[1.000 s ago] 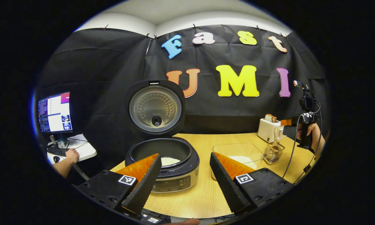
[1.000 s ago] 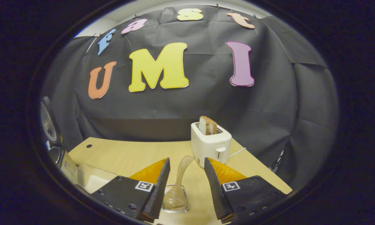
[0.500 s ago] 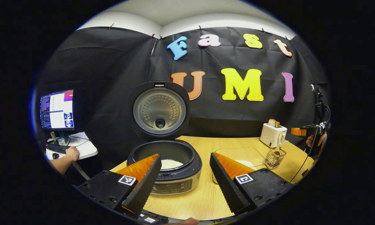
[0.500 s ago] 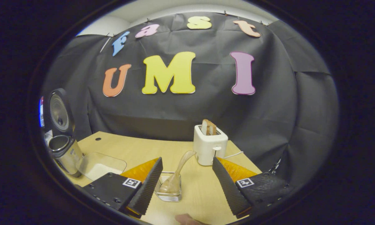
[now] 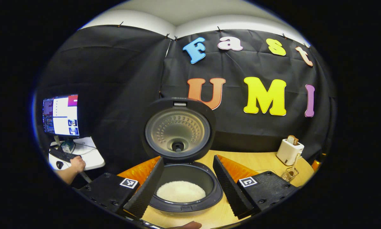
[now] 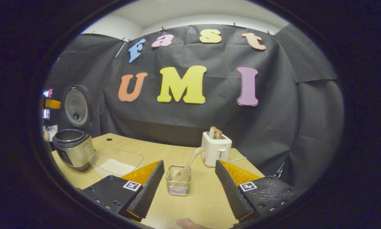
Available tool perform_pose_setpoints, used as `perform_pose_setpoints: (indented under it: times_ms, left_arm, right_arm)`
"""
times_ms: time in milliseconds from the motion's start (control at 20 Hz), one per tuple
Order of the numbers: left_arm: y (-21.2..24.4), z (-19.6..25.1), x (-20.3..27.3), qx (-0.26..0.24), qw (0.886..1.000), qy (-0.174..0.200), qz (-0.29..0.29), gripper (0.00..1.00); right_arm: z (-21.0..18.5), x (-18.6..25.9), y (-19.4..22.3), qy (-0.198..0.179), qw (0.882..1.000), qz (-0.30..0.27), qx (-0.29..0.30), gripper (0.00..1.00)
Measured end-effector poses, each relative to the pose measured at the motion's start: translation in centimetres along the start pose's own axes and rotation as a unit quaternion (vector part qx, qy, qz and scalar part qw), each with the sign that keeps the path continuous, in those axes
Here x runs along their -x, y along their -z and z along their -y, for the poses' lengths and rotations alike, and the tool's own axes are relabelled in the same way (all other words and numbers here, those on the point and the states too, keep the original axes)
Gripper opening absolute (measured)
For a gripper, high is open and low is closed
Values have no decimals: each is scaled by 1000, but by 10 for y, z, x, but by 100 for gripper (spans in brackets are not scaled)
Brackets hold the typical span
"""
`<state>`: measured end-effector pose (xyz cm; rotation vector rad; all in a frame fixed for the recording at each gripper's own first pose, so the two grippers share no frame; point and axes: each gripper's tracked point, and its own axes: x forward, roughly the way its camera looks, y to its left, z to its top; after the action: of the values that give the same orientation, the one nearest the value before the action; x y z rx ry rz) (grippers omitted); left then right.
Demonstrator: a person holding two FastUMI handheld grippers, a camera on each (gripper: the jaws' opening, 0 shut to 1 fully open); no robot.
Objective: Close the left gripper, press the button to open the rice cooker; take a wooden spoon from the chopstick holder with the right hand, scoop a spoonful of rice and pour it into the rice cooker, then put the wooden spoon back into the chopstick holder.
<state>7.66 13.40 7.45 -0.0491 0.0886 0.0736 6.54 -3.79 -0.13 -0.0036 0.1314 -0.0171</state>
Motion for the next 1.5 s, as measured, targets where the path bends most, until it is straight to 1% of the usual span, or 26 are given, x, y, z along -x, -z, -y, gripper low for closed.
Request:
perform_pose_setpoints:
  times_ms: [150, 300, 350, 500, 650, 750, 850, 950, 1050, 1100, 1200, 1250, 1300, 1350, 1400, 1450, 1500]
  left_arm:
    - [-30, -3, -16, 0, 1000, -8, 14, 99]
    - [-57, -8, -34, -18, 999, -23, 23, 99]
    - [-69, -7, -37, -28, 999, -24, 33, 99]
    - [-114, -6, -52, -30, 996, -30, 80, 98]
    - [-137, -14, -76, -23, 994, -48, 94, 98]
    - [-148, -31, -96, -28, 992, -76, 98, 99]
    - [-156, -40, -120, -27, 991, -84, 103, 98]
    - [-154, -46, -143, -16, 992, -89, 91, 98]
    - [-150, -42, -163, -5, 994, -77, 77, 100]
    - [-146, -41, -171, -6, 995, -74, 70, 98]
    - [-135, -46, -179, -19, 995, -80, 50, 99]
    - [-128, -44, -182, -22, 996, -72, 41, 99]
    - [-114, -38, -189, -23, 998, -58, 15, 99]
    - [-116, -38, -181, -12, 998, -53, 33, 99]
    - [-116, -37, -184, -7, 999, -47, 24, 100]
    - [-113, -36, -179, -4, 999, -47, 21, 93]
    - [-113, -37, -176, -6, 999, -47, 21, 98]
  right_arm:
    - [-5, 12, 0, -9, 1000, 8, -5, 96]
    - [-6, 24, 2, -13, 1000, 19, 0, 96]
    - [-8, 27, 1, -16, 1000, 23, 0, 96]
    - [-8, 28, 5, -17, 1000, 24, 1, 96]
    - [-12, 29, 11, -26, 999, 19, 4, 96]
    - [-10, 30, 14, -27, 999, 19, 9, 96]
    - [-10, 30, 14, -28, 999, 23, 11, 96]
    - [-10, 26, 19, -28, 999, 19, 9, 96]
    - [-10, 22, 24, -28, 1000, 12, 2, 95]
    - [-12, 21, 28, -30, 1000, 8, -3, 96]
    - [-14, 18, 33, -33, 999, -1, -9, 96]
    - [-17, 17, 34, -35, 999, -4, -9, 96]
    - [-19, 17, 35, -36, 999, -6, -8, 96]
    - [-21, 18, 33, -38, 999, -4, -7, 96]
    - [-24, 20, 31, -40, 999, 0, -6, 96]
    - [-26, 22, 29, -43, 999, 3, -4, 96]
    - [-28, 24, 29, -46, 999, 7, -4, 96]
